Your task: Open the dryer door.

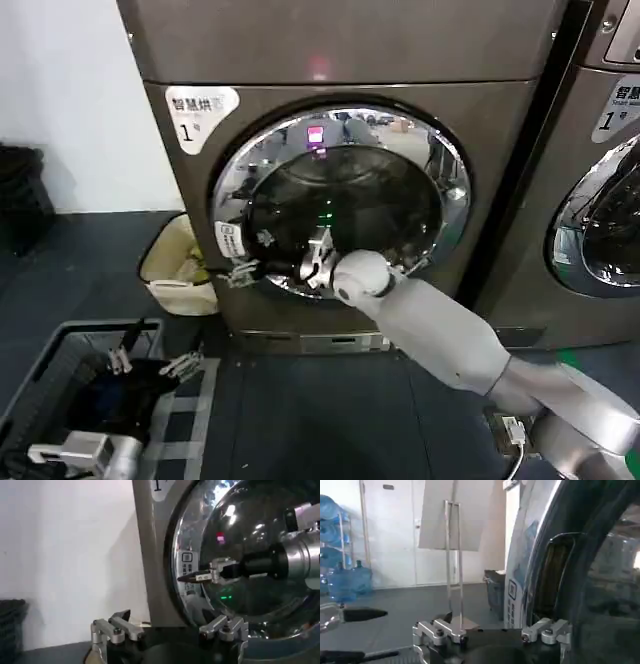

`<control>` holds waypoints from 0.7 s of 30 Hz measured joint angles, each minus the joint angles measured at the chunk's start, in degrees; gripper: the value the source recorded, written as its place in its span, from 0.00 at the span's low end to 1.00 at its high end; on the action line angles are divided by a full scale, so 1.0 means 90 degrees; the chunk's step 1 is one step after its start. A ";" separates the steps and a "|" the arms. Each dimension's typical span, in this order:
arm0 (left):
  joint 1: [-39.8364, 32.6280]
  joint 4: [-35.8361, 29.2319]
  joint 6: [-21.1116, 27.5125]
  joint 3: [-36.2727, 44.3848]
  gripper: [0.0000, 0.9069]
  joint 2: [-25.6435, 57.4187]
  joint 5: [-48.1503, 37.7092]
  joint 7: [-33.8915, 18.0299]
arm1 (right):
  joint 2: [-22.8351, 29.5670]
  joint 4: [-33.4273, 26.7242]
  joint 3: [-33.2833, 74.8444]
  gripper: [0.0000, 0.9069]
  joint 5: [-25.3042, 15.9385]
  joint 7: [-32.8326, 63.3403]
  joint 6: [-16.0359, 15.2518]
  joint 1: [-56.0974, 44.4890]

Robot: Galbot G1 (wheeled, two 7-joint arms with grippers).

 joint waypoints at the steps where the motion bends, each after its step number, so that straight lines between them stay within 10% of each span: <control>1: -0.0004 0.0025 -0.0003 -0.0038 1.00 0.0012 -0.0051 0.0004 | -0.0025 0.0025 -0.0005 1.00 0.0018 -0.0056 0.0000 0.0001; 21: 0.0088 0.0640 -0.0262 -0.1257 1.00 0.0629 -0.1105 0.0828 | -0.0943 0.1182 -0.0356 1.00 0.0561 -0.0652 0.0069 0.0028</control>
